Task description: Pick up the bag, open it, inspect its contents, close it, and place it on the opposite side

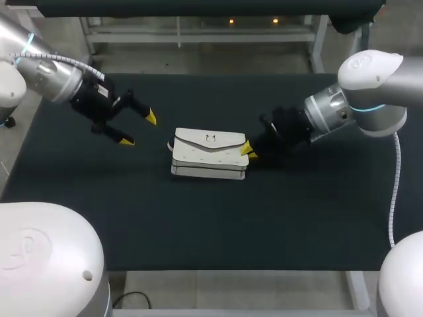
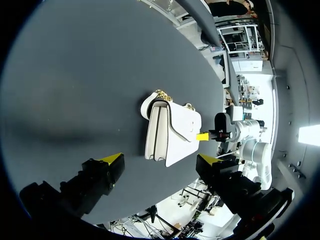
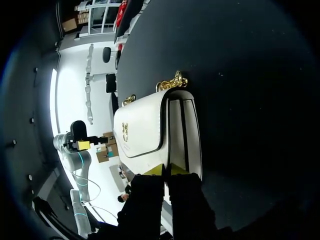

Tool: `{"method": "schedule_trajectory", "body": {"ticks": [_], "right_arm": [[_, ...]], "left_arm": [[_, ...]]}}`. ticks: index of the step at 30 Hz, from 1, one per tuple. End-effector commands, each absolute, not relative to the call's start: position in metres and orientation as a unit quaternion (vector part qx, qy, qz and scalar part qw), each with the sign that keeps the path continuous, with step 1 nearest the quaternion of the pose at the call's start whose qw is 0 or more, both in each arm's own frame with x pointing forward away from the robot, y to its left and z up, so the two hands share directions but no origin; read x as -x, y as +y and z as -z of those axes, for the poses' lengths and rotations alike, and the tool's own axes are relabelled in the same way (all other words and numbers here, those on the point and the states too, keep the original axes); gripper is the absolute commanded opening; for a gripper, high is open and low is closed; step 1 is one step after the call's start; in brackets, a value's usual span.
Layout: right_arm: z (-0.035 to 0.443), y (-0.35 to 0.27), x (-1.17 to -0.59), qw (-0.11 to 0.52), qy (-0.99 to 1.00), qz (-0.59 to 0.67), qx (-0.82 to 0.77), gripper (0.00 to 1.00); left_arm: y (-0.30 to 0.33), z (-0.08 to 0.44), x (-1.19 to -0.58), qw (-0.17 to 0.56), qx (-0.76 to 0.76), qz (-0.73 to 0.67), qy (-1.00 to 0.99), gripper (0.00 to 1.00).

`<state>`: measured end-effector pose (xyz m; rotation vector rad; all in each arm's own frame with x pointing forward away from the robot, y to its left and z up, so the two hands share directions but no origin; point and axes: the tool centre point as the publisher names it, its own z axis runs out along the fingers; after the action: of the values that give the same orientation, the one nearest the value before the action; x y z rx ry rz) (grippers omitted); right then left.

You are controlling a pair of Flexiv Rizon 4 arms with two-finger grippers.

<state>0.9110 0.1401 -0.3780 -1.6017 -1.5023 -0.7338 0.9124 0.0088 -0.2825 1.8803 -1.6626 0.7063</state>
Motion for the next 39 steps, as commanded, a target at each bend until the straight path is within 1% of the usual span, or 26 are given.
{"method": "schedule_trajectory", "body": {"ticks": [1,9,25,36,39], "right_arm": [[0.38,0.139,-0.912,0.401,-0.594,0.292,0.634,0.0],[0.37,0.12,-0.914,0.391,-0.602,0.291,0.633,0.0],[0.365,0.071,-0.92,0.41,-0.646,0.249,0.594,0.0],[0.363,0.039,-0.921,0.414,-0.66,0.237,0.581,0.0],[0.363,0.039,-0.921,0.414,-0.66,0.237,0.581,0.0]], "left_arm": [[0.009,0.282,-0.914,0.263,-0.696,-0.259,-0.616,1.0],[0.013,0.275,-0.916,0.25,-0.687,-0.253,-0.634,1.0],[0.028,0.271,-0.927,0.229,-0.68,-0.224,-0.66,1.0],[0.047,0.26,-0.932,0.195,-0.688,-0.187,-0.673,1.0],[0.05,0.258,-0.933,0.182,-0.697,-0.171,-0.672,1.0]]}}
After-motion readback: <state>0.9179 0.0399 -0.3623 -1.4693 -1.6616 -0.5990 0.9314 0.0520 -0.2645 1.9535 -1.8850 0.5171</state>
